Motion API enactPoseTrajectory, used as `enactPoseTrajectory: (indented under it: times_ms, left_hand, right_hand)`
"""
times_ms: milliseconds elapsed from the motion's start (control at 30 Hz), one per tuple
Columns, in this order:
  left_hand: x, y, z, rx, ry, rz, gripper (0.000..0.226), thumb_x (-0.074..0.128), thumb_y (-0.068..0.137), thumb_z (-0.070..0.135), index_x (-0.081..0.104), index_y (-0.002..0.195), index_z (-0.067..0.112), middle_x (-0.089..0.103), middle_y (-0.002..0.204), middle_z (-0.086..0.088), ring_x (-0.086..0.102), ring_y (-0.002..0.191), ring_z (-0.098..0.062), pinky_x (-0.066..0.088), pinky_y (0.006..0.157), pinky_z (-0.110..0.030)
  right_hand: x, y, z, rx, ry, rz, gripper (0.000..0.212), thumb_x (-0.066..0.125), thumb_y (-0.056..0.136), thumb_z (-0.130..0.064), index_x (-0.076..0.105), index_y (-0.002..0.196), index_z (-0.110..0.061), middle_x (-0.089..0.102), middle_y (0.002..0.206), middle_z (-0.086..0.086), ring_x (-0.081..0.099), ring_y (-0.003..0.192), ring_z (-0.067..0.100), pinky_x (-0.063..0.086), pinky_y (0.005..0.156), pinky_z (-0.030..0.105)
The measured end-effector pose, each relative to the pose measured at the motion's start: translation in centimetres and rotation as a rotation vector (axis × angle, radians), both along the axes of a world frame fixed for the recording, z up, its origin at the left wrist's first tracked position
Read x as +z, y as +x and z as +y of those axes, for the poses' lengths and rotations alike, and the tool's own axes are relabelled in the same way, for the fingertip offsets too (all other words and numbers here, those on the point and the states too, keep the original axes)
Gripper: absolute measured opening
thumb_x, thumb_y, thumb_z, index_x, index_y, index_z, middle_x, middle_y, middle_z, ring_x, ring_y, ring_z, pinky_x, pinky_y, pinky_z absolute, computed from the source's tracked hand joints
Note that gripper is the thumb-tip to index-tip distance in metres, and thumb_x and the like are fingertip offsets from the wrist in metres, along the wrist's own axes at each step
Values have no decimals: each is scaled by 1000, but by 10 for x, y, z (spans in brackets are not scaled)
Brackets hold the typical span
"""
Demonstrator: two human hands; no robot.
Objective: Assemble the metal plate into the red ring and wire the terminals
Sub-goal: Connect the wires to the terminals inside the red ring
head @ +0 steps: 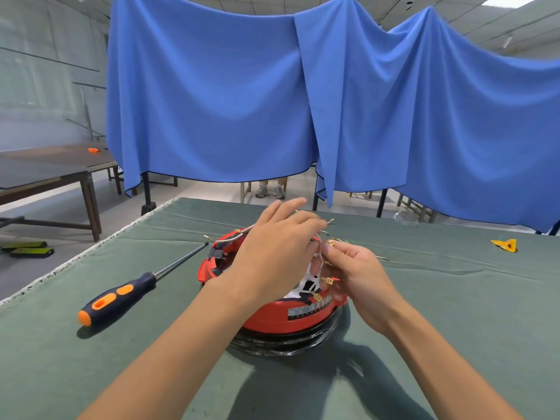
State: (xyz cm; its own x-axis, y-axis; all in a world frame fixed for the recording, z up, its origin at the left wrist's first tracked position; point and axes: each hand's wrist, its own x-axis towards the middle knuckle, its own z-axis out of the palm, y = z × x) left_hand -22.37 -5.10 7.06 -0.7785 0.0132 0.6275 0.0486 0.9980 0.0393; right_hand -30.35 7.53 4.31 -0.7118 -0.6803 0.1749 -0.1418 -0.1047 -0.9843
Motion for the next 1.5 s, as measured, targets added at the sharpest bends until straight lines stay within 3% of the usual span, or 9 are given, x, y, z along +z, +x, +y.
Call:
enactPoseTrajectory:
  times_ms: [367,533,733,867,967,1133,1233,1333,1500]
  left_hand:
    - [0,1,-28,23,392,-274,22,53,94,26,74,90,21,64,81,-1,57,84,-25,49,75,-39]
    - [-3,-5,-38,-26,716,-239,18,61,90,25,74,79,20,51,43,14,42,46,-3,33,48,-18]
    - [-6,-5,-42,-122,808,-281,25,54,95,27,75,93,13,71,80,3,49,53,5,37,51,-10]
    - [-7,-7,-42,-104,859,-329,33,50,95,17,67,67,19,52,45,22,46,42,8,32,43,-5]
    - [-11,-9,-44,-47,869,-344,44,49,95,22,56,52,14,52,48,16,46,46,4,33,49,-9]
    - [-12,-9,-47,-44,788,-302,26,61,90,32,76,76,14,45,46,11,37,48,-7,33,52,-23]
    - [-7,-5,-47,-77,798,-261,21,65,87,29,77,74,18,56,57,1,45,57,-10,37,59,-25]
    - [0,-1,-48,-69,821,-226,25,63,90,27,77,76,12,59,54,10,47,48,-1,37,49,-13]
    - [20,9,-56,-37,802,-295,28,57,94,27,77,75,19,51,51,12,30,38,-5,24,37,-16]
  right_hand:
    - [-2,0,-21,-217,74,221,13,73,81,-17,70,92,-10,74,77,2,67,62,13,47,45,19]
    - [-2,-5,-16,-263,-3,144,13,61,91,-15,68,84,-7,68,63,-1,60,48,8,41,34,20]
    - [-9,-24,-18,-590,99,279,18,58,84,-11,65,76,-25,70,72,-5,65,73,14,54,70,37]
    - [-14,-26,-28,-577,191,342,15,59,85,-19,65,78,-30,68,84,-9,61,94,19,51,82,41]
    - [-10,-22,-31,-465,127,374,27,56,90,-25,70,67,-24,70,73,-9,61,86,10,47,76,33]
    - [-3,-9,-29,-204,207,385,32,61,87,-32,71,63,-14,70,63,-3,62,61,10,47,64,27]
    - [-10,-12,-31,-338,197,427,25,62,86,-28,70,65,-17,68,64,-2,60,67,11,46,66,29]
    - [-15,-22,-29,-569,237,505,8,58,87,-23,65,87,-27,61,91,-16,50,101,12,38,77,31]
    - [-34,-32,-20,-437,427,314,48,65,78,-19,52,123,-25,57,115,-6,54,105,16,41,82,29]
